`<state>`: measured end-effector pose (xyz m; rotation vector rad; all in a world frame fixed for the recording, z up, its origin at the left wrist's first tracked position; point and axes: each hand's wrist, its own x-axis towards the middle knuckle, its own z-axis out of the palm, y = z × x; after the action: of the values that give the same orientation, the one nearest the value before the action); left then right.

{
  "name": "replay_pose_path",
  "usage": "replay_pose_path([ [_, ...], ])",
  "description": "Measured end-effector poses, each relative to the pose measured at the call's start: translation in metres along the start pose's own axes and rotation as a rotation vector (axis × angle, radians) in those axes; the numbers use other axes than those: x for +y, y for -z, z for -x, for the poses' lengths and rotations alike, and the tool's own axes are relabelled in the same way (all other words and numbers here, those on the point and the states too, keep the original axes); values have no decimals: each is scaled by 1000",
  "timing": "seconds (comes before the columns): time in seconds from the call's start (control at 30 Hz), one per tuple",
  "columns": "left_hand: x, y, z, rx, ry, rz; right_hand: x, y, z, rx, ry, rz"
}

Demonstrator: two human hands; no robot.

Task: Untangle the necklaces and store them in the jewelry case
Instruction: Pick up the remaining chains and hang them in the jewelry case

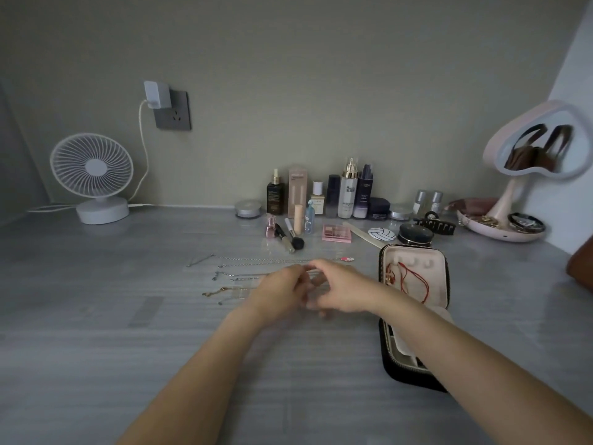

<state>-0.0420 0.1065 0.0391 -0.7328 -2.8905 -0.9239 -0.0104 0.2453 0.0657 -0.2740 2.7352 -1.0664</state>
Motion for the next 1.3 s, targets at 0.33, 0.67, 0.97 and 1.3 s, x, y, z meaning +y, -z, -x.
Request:
replay_pose_path([
  [0.33, 10, 19, 3, 55, 155, 714, -10, 10, 2, 75, -106, -19],
  [0.67, 28, -8, 8, -181, 59, 1108, -5, 32, 17, 113, -92, -572],
  [0.97, 42, -9, 7, -155, -63, 762, 17, 58, 45, 235, -148, -745],
  [1.3, 86, -11, -2, -366, -23, 909, 39, 83, 74, 295, -57, -811],
])
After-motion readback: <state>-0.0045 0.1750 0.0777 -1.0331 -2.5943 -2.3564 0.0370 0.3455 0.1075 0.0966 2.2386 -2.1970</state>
